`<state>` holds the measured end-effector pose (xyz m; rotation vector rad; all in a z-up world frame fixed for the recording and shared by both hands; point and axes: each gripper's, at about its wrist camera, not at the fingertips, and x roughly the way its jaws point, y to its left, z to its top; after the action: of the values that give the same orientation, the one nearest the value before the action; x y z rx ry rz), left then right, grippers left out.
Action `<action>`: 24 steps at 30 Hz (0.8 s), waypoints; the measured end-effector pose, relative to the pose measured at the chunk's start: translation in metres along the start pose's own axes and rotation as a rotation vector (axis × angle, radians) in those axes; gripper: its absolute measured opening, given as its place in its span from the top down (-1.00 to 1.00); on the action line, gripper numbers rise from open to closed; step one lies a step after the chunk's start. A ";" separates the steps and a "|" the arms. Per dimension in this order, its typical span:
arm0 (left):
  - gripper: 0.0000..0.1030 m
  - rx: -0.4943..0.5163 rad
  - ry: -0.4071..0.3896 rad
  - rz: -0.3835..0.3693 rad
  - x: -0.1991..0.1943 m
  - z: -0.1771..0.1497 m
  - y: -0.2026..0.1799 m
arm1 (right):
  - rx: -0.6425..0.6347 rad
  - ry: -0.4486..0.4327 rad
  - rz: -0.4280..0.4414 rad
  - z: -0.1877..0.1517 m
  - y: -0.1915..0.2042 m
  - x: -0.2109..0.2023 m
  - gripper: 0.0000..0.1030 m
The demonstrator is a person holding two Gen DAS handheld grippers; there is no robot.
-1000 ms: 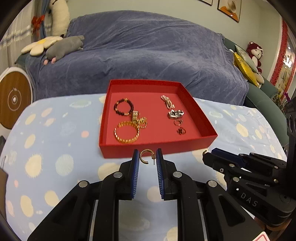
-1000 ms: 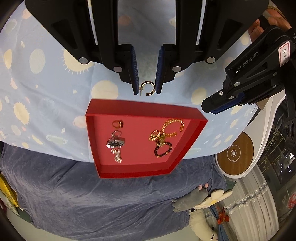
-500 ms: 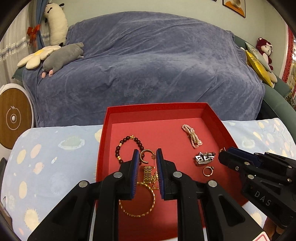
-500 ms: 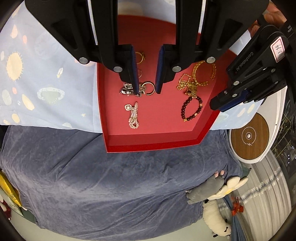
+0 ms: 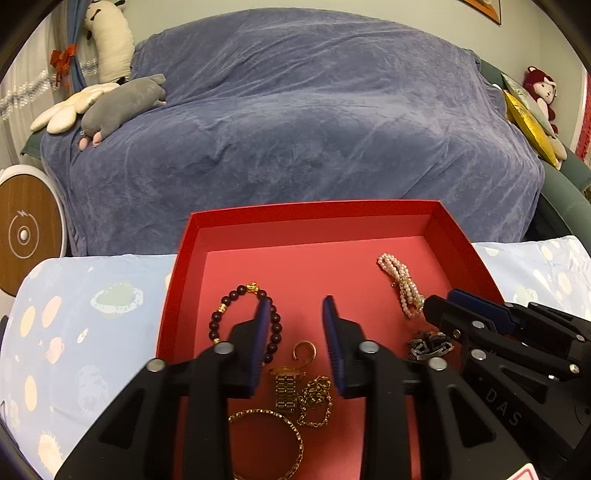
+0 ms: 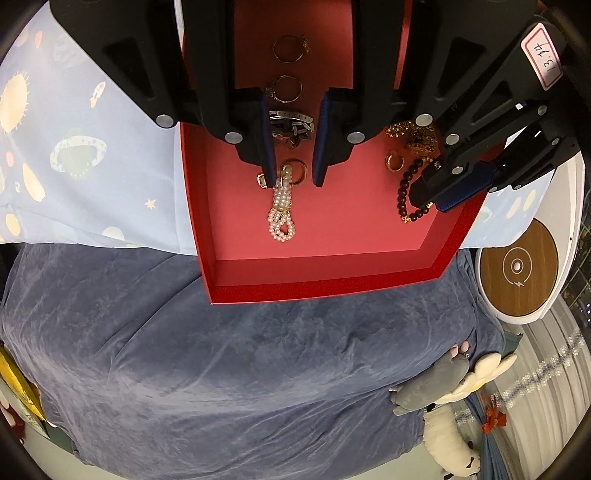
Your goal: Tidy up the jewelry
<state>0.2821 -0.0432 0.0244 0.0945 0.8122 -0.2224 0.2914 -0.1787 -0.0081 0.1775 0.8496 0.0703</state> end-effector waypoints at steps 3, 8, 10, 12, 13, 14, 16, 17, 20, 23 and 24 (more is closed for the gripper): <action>0.23 0.008 -0.011 0.017 -0.006 -0.002 -0.002 | -0.019 -0.014 -0.011 -0.004 0.005 -0.010 0.44; 0.22 -0.002 -0.013 0.016 -0.030 -0.013 -0.003 | -0.007 -0.014 -0.007 -0.018 0.007 -0.040 0.30; 0.22 -0.005 -0.010 0.006 -0.044 -0.021 -0.003 | -0.008 -0.005 -0.009 -0.027 0.011 -0.055 0.28; 0.22 0.004 -0.012 0.006 -0.060 -0.030 -0.005 | -0.018 0.001 -0.026 -0.038 0.016 -0.072 0.28; 0.22 0.013 -0.012 0.009 -0.069 -0.035 -0.007 | -0.026 0.000 -0.032 -0.043 0.018 -0.080 0.28; 0.22 0.021 -0.012 0.010 -0.076 -0.040 -0.008 | -0.034 -0.007 -0.038 -0.048 0.021 -0.089 0.27; 0.22 0.023 -0.020 0.021 -0.094 -0.050 -0.010 | -0.040 -0.017 -0.055 -0.059 0.026 -0.106 0.23; 0.22 0.022 -0.021 0.031 -0.101 -0.054 -0.011 | -0.050 -0.011 -0.063 -0.064 0.029 -0.113 0.23; 0.22 0.005 -0.017 0.022 -0.124 -0.069 -0.012 | -0.062 -0.027 -0.078 -0.080 0.036 -0.137 0.17; 0.11 0.003 -0.014 0.028 -0.141 -0.084 -0.012 | -0.050 -0.058 -0.092 -0.102 0.034 -0.156 -0.08; -0.03 0.002 -0.014 0.046 -0.146 -0.090 -0.012 | -0.043 -0.055 -0.091 -0.107 0.032 -0.159 -0.13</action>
<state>0.1182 -0.0163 0.0691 0.1131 0.7952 -0.1798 0.1060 -0.1545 0.0465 0.0994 0.7999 -0.0018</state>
